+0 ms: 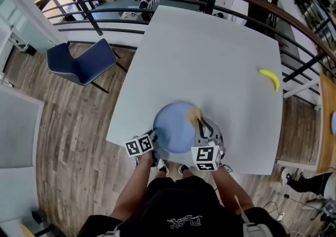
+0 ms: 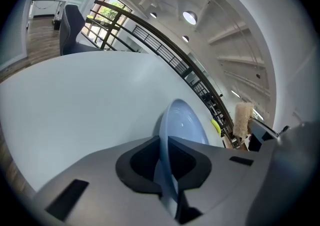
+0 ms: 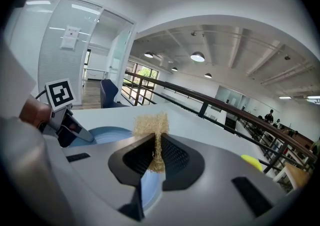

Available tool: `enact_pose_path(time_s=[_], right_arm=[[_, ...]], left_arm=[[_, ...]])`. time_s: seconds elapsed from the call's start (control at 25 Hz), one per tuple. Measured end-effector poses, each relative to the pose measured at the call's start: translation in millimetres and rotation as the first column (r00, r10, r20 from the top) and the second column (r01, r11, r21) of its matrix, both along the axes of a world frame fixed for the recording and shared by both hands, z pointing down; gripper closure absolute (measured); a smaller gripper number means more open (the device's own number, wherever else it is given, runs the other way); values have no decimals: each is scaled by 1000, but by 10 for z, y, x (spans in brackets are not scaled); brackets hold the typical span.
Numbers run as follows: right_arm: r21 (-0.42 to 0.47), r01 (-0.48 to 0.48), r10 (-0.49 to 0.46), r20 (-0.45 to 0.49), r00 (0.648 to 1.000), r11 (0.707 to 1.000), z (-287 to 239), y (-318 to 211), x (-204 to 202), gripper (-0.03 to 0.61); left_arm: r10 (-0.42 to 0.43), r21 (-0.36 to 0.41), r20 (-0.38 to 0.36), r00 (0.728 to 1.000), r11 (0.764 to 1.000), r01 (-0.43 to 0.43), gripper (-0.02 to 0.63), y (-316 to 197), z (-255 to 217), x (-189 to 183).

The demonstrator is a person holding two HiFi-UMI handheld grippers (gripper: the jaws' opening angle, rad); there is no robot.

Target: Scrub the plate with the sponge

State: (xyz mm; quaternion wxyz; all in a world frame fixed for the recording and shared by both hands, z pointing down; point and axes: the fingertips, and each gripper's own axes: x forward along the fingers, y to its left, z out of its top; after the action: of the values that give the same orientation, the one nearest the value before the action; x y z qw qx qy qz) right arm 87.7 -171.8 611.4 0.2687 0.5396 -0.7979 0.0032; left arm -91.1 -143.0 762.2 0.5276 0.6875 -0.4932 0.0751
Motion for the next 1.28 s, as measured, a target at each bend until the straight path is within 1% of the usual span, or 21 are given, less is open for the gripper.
enact_pose_path(time_s=[0.24, 0.4, 0.48, 0.56, 0.64, 0.76, 0.88, 0.96, 1.0, 1.12, 1.2, 1.28], right_arm=[[21, 5, -5, 3, 1000, 1000, -57, 11, -77, 535], [33, 14, -14, 5, 1000, 999, -113, -3, -127, 535], [38, 19, -19, 6, 1000, 999, -136, 7, -159, 535], [41, 26, -26, 8, 1000, 999, -165, 10, -197, 535], [46, 32, -33, 10, 999, 998, -193, -1, -229, 535], [57, 45, -46, 13, 999, 997, -231, -21, -272, 535], [72, 57, -58, 18, 998, 996, -298, -59, -339, 535], [85, 63, -65, 22, 998, 994, -362, -87, -386, 535], [92, 67, -70, 23, 997, 994, -391, -97, -403, 535], [115, 83, -86, 22, 996, 990, -499, -112, -440, 535], [137, 89, -93, 23, 995, 987, -603, -118, -464, 535], [154, 90, -95, 27, 995, 984, -692, -122, -489, 535]], left_arm=[[-5, -25, 73, 997, 1000, 7, 577, 36, 66, -15], [0, -29, 110, 994, 1000, 3, 571, 64, 56, -24], [-2, -27, 141, 990, 1000, 6, 505, 100, 43, -63], [-5, -20, 172, 985, 1000, 8, 464, 129, 12, -108], [-9, -12, 194, 981, 1000, 12, 437, 143, -31, -150], [-9, 10, 211, 977, 1000, 7, 434, 158, -111, -207], [10, 54, 255, 967, 998, -24, 436, 117, -267, -295], [9, 102, 295, 955, 994, -40, 436, 53, -447, -376], [3, 132, 303, 953, 990, -45, 436, 17, -545, -396], [-21, 233, 297, 955, 971, -51, 446, -103, -865, -408], [-35, 291, 302, 953, 955, -57, 483, -182, -1078, -417], [-47, 340, 319, 947, 938, -68, 503, -252, -1260, -428]])
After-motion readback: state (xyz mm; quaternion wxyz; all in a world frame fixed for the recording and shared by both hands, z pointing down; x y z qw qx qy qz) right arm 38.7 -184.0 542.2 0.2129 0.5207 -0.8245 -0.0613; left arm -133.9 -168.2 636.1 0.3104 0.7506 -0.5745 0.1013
